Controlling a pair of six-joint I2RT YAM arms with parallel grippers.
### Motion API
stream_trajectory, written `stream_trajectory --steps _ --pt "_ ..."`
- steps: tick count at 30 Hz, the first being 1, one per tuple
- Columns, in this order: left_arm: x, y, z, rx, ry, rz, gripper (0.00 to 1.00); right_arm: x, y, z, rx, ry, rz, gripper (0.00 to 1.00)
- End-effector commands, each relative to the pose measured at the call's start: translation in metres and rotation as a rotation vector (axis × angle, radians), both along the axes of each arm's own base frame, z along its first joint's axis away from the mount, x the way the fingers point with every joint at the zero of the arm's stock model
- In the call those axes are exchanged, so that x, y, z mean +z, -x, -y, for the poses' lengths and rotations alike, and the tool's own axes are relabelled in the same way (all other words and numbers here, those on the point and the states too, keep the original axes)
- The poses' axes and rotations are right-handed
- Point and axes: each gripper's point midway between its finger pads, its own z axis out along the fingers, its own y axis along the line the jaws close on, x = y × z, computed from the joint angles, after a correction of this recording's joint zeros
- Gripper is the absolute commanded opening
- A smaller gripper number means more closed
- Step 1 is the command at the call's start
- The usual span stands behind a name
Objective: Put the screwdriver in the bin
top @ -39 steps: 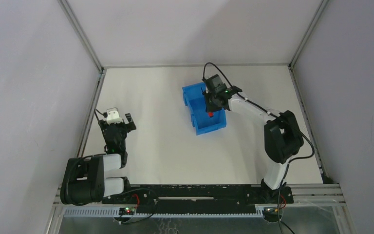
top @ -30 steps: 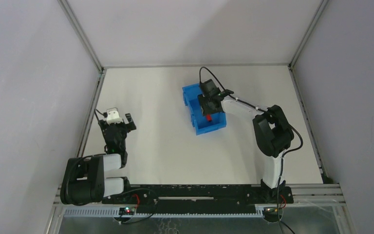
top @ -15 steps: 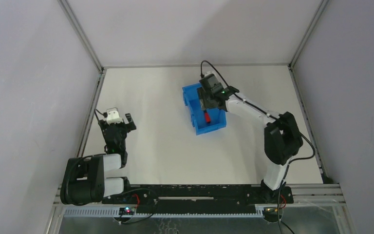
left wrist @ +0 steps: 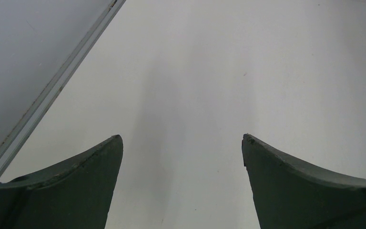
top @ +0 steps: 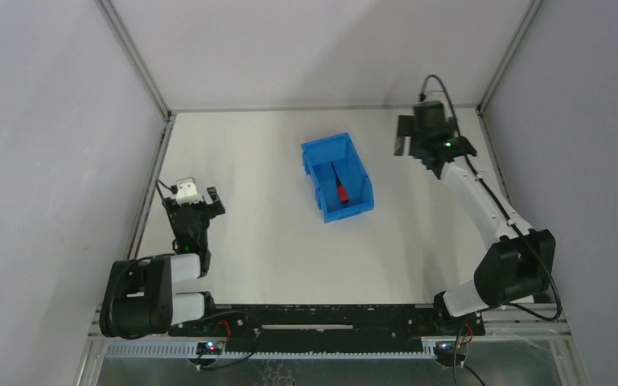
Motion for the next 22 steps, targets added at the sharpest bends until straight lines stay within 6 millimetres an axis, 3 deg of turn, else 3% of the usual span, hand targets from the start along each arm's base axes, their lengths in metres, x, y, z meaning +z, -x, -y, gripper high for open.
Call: stream_trajectory --steps 1,6,10,22 --pt "0.041 -0.015 -0.001 0.000 -0.027 0.128 1.00 0.008 0.005 0.054 -0.068 -0.029 0.026 1.00" --pt "0.041 -0.015 -0.001 0.000 -0.027 0.128 1.00 0.014 0.010 0.105 -0.143 -0.100 0.077 1.00" --pt "0.041 -0.015 -0.001 0.000 -0.027 0.128 1.00 0.017 0.015 0.120 -0.170 -0.119 0.093 1.00" --pt "0.041 -0.015 -0.001 0.000 -0.027 0.128 1.00 0.019 0.015 0.111 -0.130 -0.157 0.115 1.00"
